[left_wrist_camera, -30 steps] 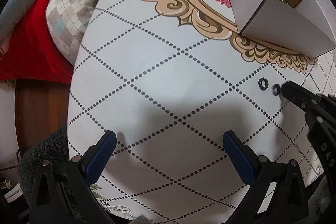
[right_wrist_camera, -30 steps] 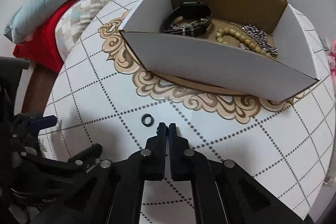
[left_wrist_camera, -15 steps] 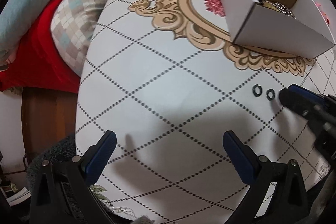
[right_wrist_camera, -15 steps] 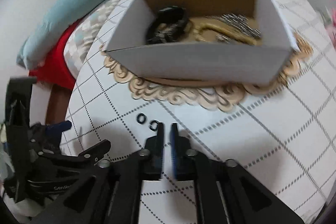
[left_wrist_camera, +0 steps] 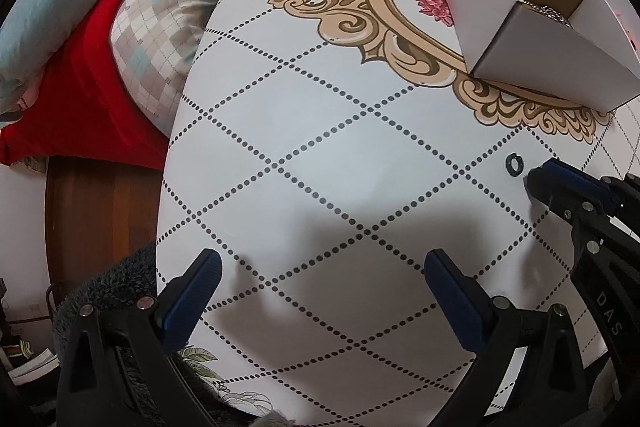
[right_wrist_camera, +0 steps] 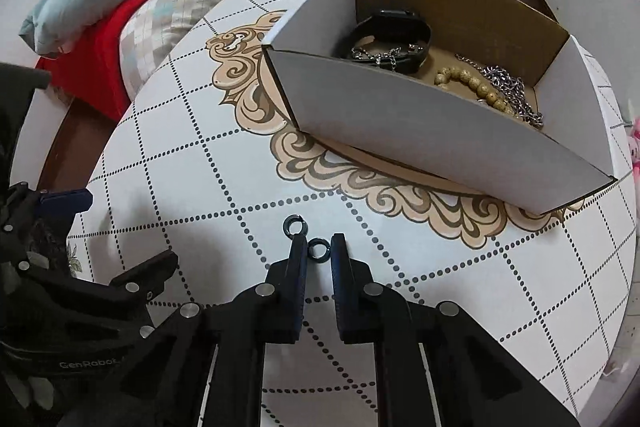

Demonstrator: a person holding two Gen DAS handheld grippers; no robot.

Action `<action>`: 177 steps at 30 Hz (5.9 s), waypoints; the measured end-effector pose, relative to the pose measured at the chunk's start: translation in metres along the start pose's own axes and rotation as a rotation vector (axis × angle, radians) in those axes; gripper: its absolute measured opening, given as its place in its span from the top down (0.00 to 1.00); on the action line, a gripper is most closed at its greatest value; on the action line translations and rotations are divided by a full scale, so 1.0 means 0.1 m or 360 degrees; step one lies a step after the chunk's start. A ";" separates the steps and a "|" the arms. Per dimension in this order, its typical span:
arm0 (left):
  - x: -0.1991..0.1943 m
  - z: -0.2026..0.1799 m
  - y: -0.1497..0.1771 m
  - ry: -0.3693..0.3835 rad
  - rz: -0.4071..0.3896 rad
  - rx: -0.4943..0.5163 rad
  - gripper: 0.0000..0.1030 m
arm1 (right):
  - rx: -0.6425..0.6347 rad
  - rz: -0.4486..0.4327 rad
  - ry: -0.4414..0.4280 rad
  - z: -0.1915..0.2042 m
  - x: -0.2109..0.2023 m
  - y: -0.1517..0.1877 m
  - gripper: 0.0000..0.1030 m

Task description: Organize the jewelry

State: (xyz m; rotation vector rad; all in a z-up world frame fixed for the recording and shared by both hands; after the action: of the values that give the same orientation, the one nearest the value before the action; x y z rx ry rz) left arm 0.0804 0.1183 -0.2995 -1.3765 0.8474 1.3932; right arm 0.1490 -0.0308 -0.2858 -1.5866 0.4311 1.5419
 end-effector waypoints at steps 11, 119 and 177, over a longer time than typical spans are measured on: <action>-0.23 -0.70 -0.14 0.0154 -0.0089 0.0035 0.00 | 0.0470 -0.0074 0.0049 -1.01 -0.43 0.51 0.88; -1.86 -0.81 -0.76 0.0200 -0.0634 -0.0008 0.00 | 0.0496 -0.0326 0.0558 -1.47 -1.85 -0.15 0.00; -2.85 -0.75 -0.55 0.0264 -0.0723 0.0000 0.00 | 0.0550 -0.0537 0.0635 -1.11 -3.30 -0.12 0.00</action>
State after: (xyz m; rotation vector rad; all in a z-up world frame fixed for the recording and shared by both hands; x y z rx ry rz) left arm 0.1262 0.0181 -0.0202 -1.5817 0.5875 0.9395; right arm 0.1701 -0.2106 0.0119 -1.5901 0.5787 0.8449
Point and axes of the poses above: each gripper's, at about its wrist camera, not at the fingertips, and x roughly the way its jaws point, z to its left, y to its underside, the point moved 8 cm from there along x, roughly the way its jaws point, and after that the axes turned 6 degrees about -x, right-handed, at the moved point
